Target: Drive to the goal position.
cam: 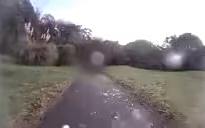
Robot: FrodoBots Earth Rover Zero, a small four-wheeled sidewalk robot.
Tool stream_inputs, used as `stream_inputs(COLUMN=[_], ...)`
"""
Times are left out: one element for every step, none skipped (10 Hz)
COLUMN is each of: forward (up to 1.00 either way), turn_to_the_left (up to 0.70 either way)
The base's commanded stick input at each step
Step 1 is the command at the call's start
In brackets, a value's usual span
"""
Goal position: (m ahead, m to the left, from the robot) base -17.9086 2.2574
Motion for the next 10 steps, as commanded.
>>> stream_inputs(forward=[0.7, 0.7, 0.7, 0.7, 0.7, 0.7, 0.7, 0.7, 0.7, 0.7], turn_to_the_left=[0.0, 0.0, 0.0, 0.0, 0.0, 0.0, 0.0, 0.0, 0.0, 0.0])
